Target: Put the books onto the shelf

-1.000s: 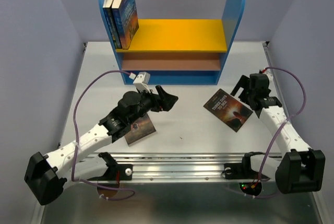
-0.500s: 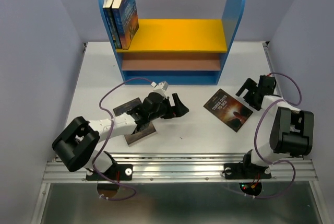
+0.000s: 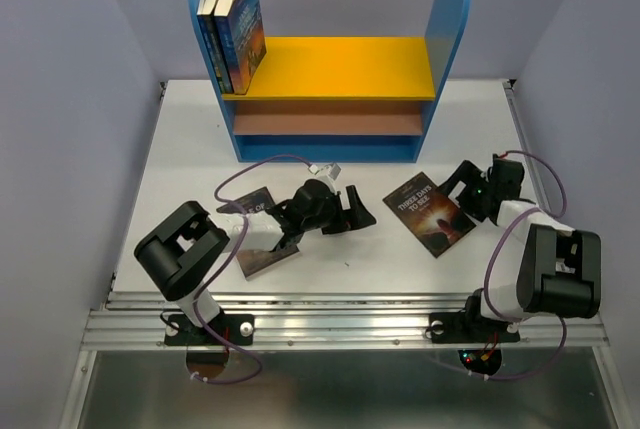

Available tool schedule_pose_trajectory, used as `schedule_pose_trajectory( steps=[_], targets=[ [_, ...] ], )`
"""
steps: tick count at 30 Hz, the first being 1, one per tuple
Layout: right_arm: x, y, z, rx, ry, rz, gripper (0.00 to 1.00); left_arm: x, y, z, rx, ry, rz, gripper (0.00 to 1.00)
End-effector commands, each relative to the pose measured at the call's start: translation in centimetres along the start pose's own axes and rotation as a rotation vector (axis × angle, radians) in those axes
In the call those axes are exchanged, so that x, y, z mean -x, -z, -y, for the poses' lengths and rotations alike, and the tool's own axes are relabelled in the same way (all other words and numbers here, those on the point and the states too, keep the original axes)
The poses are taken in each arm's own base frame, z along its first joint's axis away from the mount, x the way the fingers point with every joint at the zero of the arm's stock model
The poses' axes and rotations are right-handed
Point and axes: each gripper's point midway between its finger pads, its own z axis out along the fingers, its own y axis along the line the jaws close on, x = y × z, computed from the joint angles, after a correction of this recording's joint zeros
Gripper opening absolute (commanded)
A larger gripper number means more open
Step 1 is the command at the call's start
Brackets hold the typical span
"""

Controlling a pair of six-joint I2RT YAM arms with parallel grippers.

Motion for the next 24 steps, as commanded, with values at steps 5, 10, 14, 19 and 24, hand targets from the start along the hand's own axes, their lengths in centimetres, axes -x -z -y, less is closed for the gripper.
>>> schedule_pose_trajectory(
  steps=[5, 10, 14, 19, 24],
  targets=[
    [-6.0, 2.3, -3.6, 0.104, -0.006, -0.129, 1.0, 1.0, -1.6, 2.2, -0.053, 0.029, 0.016, 0.99],
    [-8.1, 2.7, -5.5, 0.145, -0.001, -0.157, 1.0, 1.0, -2.8, 1.1, 0.009, 0.028, 0.009, 0.99],
    [-8.4, 2.7, -6.3, 0.168, -0.011, -0.156, 1.0, 1.0, -3.8, -0.6, 0.102, 0.022, 0.002, 0.99],
    [-8.6, 2.7, -7.2, 0.193, -0.007, -0.162, 1.0, 0.8, -5.0, -1.0, 0.136, 0.007, -0.029, 0.98],
    [-9.2, 2.8, -8.0, 0.228, -0.014, -0.194, 1.0, 0.1, -6.0, -1.4, 0.152, 0.005, -0.068, 0.66]
  ],
)
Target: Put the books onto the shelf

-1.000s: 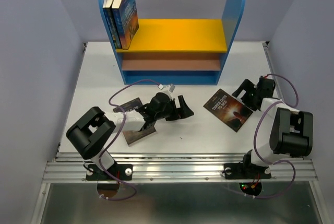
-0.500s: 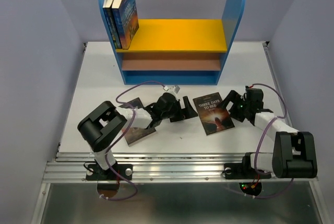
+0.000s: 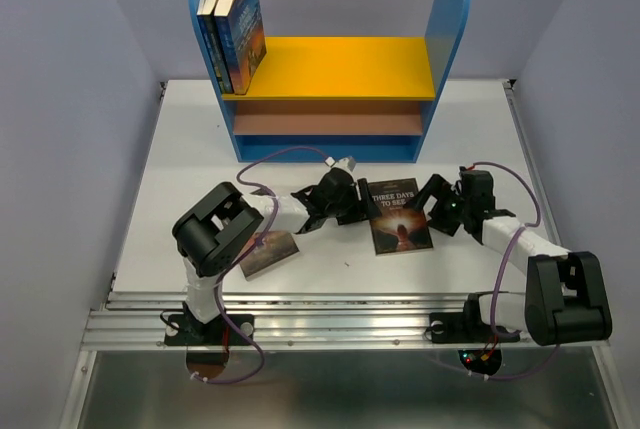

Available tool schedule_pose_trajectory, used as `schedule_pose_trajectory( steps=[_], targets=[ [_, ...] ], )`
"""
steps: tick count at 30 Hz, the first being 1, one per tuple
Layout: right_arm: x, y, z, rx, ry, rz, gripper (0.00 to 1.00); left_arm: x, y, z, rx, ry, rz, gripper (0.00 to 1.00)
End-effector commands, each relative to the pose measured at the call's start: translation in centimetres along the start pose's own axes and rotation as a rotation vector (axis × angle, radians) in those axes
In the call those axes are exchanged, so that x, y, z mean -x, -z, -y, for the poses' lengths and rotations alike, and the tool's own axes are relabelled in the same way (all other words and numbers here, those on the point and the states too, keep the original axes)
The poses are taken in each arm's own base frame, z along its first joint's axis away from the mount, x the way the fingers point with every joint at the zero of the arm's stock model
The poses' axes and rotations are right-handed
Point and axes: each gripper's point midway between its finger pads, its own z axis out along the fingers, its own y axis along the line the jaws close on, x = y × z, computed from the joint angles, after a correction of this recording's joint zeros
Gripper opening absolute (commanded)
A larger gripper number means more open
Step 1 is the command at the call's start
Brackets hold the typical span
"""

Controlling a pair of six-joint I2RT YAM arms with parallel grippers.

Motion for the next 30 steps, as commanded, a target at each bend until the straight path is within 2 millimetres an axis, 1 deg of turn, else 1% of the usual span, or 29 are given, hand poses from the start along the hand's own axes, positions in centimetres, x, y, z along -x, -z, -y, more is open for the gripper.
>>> schedule_pose_trajectory(
  steps=[1, 3, 4, 5, 8, 10, 13, 16, 19, 21, 24, 26, 29, 30],
  targets=[
    [-0.4, 0.0, -1.8, 0.077, 0.008, -0.019, 1.0, -0.6, -0.5, -0.3, 0.037, -0.02, -0.038, 0.6],
    [-0.4, 0.1, -2.3, 0.096, 0.009, -0.024, 1.0, -0.7, -0.7, -0.4, 0.047, -0.022, -0.043, 0.52],
    [-0.4, 0.3, -2.7, 0.116, 0.007, -0.024, 1.0, -0.7, -0.7, -0.5, 0.051, -0.02, -0.045, 0.51],
    [0.2, 0.5, -3.4, 0.145, 0.018, -0.001, 1.0, -0.8, -0.8, -0.6, 0.055, -0.022, -0.047, 0.5],
    [0.5, 1.0, -4.6, 0.191, 0.021, 0.002, 1.0, -1.3, -1.0, -1.2, 0.089, -0.02, -0.069, 0.39],
    [0.6, 1.3, -5.4, 0.22, 0.022, -0.004, 1.0, -1.4, -1.0, -1.3, 0.096, -0.023, -0.072, 0.32],
    [0.9, 2.1, -7.2, 0.296, 0.025, -0.008, 1.0, -1.6, -0.9, -1.5, 0.117, -0.026, -0.073, 0.31],
    [1.0, 2.6, -8.4, 0.338, 0.039, -0.01, 0.99, -1.6, -0.9, -1.8, 0.129, -0.028, -0.074, 0.31],
    [0.9, 2.7, -8.5, 0.328, 0.045, -0.03, 0.96, -1.7, -1.0, -1.7, 0.13, -0.032, -0.081, 0.31],
    [0.7, 2.7, -8.5, 0.334, 0.044, -0.039, 0.92, -1.7, -1.2, -1.7, 0.133, -0.03, -0.085, 0.31],
    [-0.2, 2.5, -8.1, 0.318, 0.046, -0.072, 0.85, -1.6, -1.2, -1.7, 0.134, -0.032, -0.084, 0.31],
    [-0.5, 2.4, -7.7, 0.304, 0.05, -0.09, 0.83, -1.7, -1.2, -1.7, 0.134, -0.031, -0.084, 0.31],
    [-1.5, 2.3, -6.5, 0.255, 0.051, -0.133, 0.8, -1.6, -1.2, -1.8, 0.138, -0.03, -0.083, 0.31],
    [-1.7, 2.2, -6.2, 0.24, 0.051, -0.141, 0.76, -1.7, -1.2, -1.8, 0.139, -0.033, -0.085, 0.31]
  ],
)
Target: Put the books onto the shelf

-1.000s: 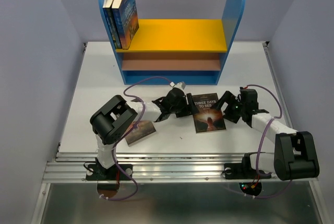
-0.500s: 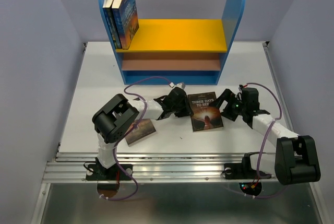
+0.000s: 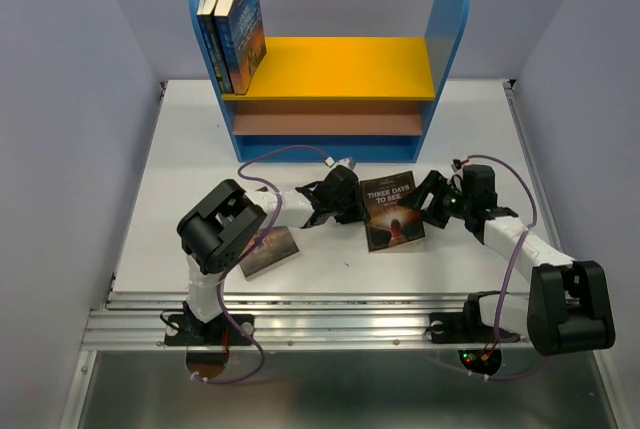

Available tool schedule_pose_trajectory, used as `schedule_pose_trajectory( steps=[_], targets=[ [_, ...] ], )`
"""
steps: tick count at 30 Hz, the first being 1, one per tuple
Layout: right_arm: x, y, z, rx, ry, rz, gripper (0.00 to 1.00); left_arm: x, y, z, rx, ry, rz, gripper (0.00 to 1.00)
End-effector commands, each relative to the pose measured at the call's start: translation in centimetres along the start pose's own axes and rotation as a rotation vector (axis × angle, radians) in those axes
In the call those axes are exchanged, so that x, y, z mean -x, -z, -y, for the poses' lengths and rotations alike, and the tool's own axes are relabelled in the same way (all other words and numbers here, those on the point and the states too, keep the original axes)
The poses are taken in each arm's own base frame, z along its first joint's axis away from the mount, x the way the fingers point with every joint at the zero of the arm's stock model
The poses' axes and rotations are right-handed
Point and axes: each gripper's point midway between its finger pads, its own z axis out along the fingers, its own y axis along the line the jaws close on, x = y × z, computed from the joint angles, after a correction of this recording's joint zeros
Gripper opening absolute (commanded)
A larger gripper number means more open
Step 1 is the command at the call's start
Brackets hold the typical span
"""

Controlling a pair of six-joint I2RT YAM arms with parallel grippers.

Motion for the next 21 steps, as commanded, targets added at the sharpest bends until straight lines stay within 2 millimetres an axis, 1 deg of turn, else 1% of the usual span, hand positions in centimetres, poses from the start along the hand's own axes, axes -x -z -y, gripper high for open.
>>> schedule_pose_trajectory(
  steps=[1, 3, 6, 7, 8, 9, 11, 12, 13, 14, 17, 19, 21],
  targets=[
    [-1.3, 0.2, -0.8, 0.016, 0.023, -0.087, 0.72, -1.3, -0.5, 0.3, 0.007, -0.026, -0.04, 0.31],
    [-1.5, 0.2, -0.6, 0.011, 0.024, -0.098, 0.64, -1.2, -0.5, 0.4, 0.005, -0.027, -0.039, 0.31],
    [-2.0, 0.0, -0.2, 0.002, 0.019, -0.12, 0.56, -1.2, -0.6, 0.3, 0.008, -0.027, -0.041, 0.31],
    [-2.0, 0.0, 0.0, 0.0, 0.025, -0.121, 0.49, -1.2, -0.6, 0.3, 0.01, -0.026, -0.041, 0.31],
    [-1.9, -0.1, 0.0, -0.005, 0.027, -0.118, 0.46, -1.3, -0.6, 0.3, 0.009, -0.026, -0.042, 0.31],
    [-1.8, -0.1, -0.1, -0.002, 0.033, -0.116, 0.39, -1.3, -0.6, 0.3, 0.009, -0.026, -0.042, 0.31],
    [-1.6, -0.1, -0.3, 0.008, 0.045, -0.112, 0.31, -1.2, -0.6, 0.4, 0.008, -0.027, -0.041, 0.31],
    [-1.6, -0.1, -0.4, 0.013, 0.052, -0.111, 0.21, -1.1, -0.5, 0.5, 0.005, -0.031, -0.037, 0.31],
    [-1.3, -0.1, -0.6, 0.017, 0.063, -0.104, 0.13, -1.0, -0.4, 0.6, 0.003, -0.032, -0.035, 0.31],
    [-1.2, -0.1, -0.6, 0.013, 0.07, -0.098, 0.01, -0.9, -0.4, 0.7, 0.0, -0.034, -0.031, 0.31],
    [-0.7, 0.1, -1.0, 0.026, 0.098, -0.081, 0.01, -0.5, 0.1, 1.0, -0.012, -0.037, -0.015, 0.32],
    [-0.3, 0.3, -1.5, 0.037, 0.122, -0.065, 0.01, -0.2, 0.7, 1.3, -0.023, -0.038, -0.001, 0.32],
    [0.7, 1.0, -2.3, 0.042, 0.169, -0.022, 0.01, 0.4, 1.7, 2.1, -0.047, -0.045, 0.026, 0.34]
  ],
)
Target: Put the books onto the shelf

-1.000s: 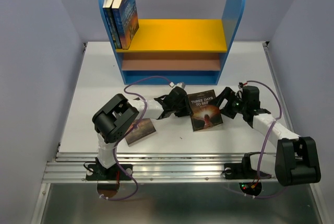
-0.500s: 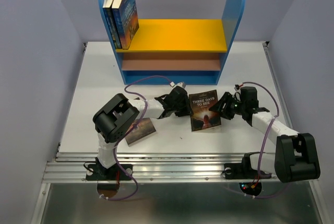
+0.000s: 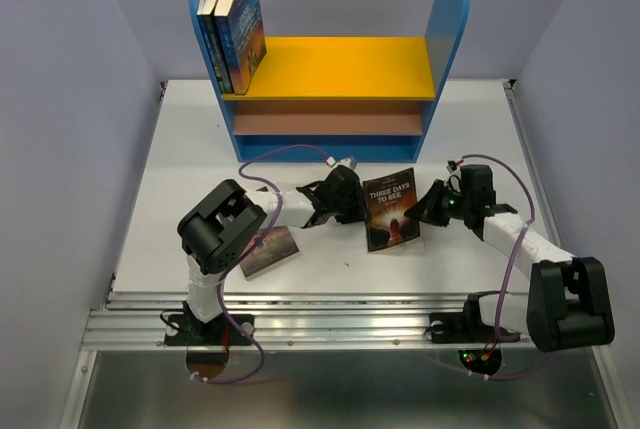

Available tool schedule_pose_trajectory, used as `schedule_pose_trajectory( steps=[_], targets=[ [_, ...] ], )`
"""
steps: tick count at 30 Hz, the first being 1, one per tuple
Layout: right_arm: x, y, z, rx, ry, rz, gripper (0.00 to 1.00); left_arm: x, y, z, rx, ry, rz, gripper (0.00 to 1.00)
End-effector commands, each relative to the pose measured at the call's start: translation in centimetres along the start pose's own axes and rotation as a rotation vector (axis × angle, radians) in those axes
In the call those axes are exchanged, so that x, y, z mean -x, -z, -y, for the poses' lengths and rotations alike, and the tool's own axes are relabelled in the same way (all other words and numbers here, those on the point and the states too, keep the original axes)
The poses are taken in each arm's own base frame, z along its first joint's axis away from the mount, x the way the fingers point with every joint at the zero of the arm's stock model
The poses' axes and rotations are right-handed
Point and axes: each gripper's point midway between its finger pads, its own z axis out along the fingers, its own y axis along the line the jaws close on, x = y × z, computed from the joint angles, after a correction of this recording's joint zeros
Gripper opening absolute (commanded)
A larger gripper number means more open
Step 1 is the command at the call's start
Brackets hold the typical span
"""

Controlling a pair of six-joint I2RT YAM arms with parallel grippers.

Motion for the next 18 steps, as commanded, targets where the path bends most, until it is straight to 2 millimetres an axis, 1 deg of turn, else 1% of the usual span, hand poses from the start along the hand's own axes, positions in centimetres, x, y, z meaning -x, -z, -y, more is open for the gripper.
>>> schedule_pose_trajectory(
  steps=[1, 2, 3, 4, 5, 6, 8, 9, 10, 11, 12, 13, 14, 15, 16, 17, 18],
  targets=[
    [2.3, 1.6, -3.6, 0.075, 0.136, 0.071, 0.01, 0.7, 2.1, 2.3, -0.06, -0.045, 0.039, 0.36],
    [3.2, 2.0, -4.1, 0.071, 0.159, 0.107, 0.01, 1.0, 2.5, 2.6, -0.07, -0.053, 0.052, 0.37],
    [3.8, 2.8, -5.0, 0.089, 0.187, 0.139, 0.01, 1.6, 3.5, 3.3, -0.092, -0.058, 0.071, 0.43],
    [4.0, 3.3, -5.5, 0.096, 0.201, 0.153, 0.01, 2.2, 4.1, 3.6, -0.102, -0.062, 0.086, 0.49],
    [4.6, 3.9, -6.3, 0.108, 0.222, 0.179, 0.01, 2.8, 5.3, 4.3, -0.124, -0.07, 0.106, 0.55],
    [5.0, 4.8, -7.3, 0.128, 0.25, 0.208, 0.01, 3.4, 6.0, 4.5, -0.133, -0.07, 0.124, 0.61],
    [5.3, 5.8, -8.2, 0.14, 0.275, 0.226, 0.01, 4.6, 7.5, 4.7, -0.157, -0.062, 0.153, 0.7],
    [5.4, 6.3, -8.7, 0.15, 0.29, 0.234, 0.01, 5.3, 9.2, 5.2, -0.195, -0.062, 0.184, 0.82],
    [5.7, 7.4, -9.8, 0.171, 0.308, 0.257, 0.01, 5.6, 10.3, 5.7, -0.232, -0.063, 0.189, 0.9],
    [5.8, 7.9, -10.3, 0.18, 0.32, 0.271, 0.01, 6.3, 11.1, 5.7, -0.248, -0.059, 0.216, 0.98],
    [5.7, 8.4, -11.1, 0.207, 0.34, 0.27, 0.01, 6.9, 12.9, 6.1, -0.31, -0.058, 0.24, 0.99],
    [6.0, 9.2, -12.1, 0.23, 0.358, 0.286, 0.01, 7.1, 13.8, 6.4, -0.351, -0.059, 0.248, 0.99],
    [5.7, 10.0, -13.1, 0.269, 0.38, 0.287, 0.01, 6.6, 14.7, 6.8, -0.423, -0.068, 0.229, 0.99],
    [5.7, 10.6, -13.9, 0.294, 0.4, 0.293, 0.01, 7.3, 16.0, 7.7, -0.48, -0.071, 0.244, 0.99],
    [5.7, 11.2, -14.6, 0.316, 0.416, 0.299, 0.01, 7.6, 16.9, 7.1, -0.509, -0.063, 0.252, 0.99],
    [5.6, 12.4, -16.1, 0.366, 0.45, 0.313, 0.01, 7.2, 18.1, 7.8, -0.589, -0.075, 0.233, 0.99],
    [5.5, 13.0, -16.9, 0.392, 0.472, 0.323, 0.01, 7.3, 18.4, 7.8, -0.619, -0.074, 0.23, 0.99]
  ],
)
